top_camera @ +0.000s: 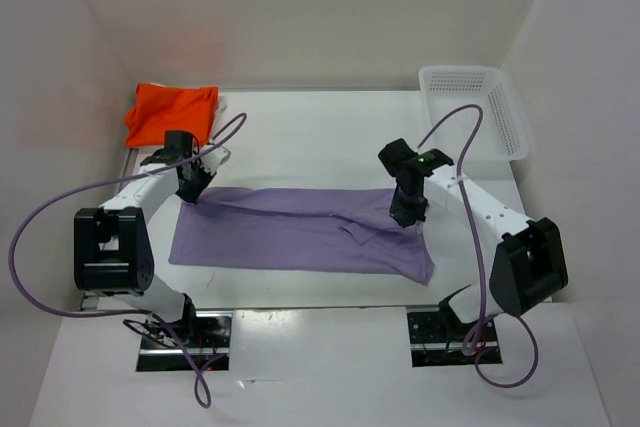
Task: Fold and stack the t-shirts
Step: Fold the other side of the tshirt into a rectangle
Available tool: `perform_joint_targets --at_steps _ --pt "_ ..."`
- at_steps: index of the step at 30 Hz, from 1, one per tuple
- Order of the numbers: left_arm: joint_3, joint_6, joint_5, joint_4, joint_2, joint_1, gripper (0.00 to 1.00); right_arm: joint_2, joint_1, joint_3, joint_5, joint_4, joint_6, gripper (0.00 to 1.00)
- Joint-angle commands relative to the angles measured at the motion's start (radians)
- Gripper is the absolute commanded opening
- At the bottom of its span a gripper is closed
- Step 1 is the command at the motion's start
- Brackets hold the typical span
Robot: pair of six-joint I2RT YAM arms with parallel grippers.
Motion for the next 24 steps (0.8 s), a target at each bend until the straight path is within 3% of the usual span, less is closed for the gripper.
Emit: perform_joint_targets --at_steps 1,8,12,13,14,15,19,22,24 --pt "0.027 0.031 -0.027 0.004 -0.045 -0.004 0.0 -0.012 0.023 -0.004 0.002 -0.051 0.025 0.0" --pt "-0.02 0.031 -0.057 -0.002 -0.071 -0.041 0.03 0.019 0.051 -0.015 -0.008 -0.08 0.034 0.0" --pt "-0.043 0.031 -0.056 -0.043 -0.081 -0.041 0.17 0.028 0.051 -0.035 -0.031 -0.105 0.014 0.0" --pt "-0.043 0.043 -0.056 -0.063 -0.09 -0.041 0.25 0.028 0.051 -0.045 -0.031 -0.115 0.004 0.07" --pt "-0.028 0.054 -0.056 -0.086 -0.09 -0.041 0.39 0.028 0.051 -0.045 -0.031 -0.14 0.004 0.16" --pt "-0.017 0.054 -0.044 -0.112 -0.117 -0.031 0.43 0.014 0.051 -0.045 -0.031 -0.157 0.004 0.24" --pt "0.082 0.092 -0.053 -0.275 -0.153 0.052 0.45 -0.061 0.06 -0.01 -0.059 -0.212 -0.024 0.3" --pt "0.067 0.169 -0.135 -0.274 -0.162 0.091 0.53 -0.093 0.06 0.039 -0.096 -0.208 -0.068 0.37" --pt "0.047 0.169 -0.148 -0.22 -0.162 0.1 0.57 -0.081 0.06 0.06 -0.114 -0.119 -0.091 0.41"
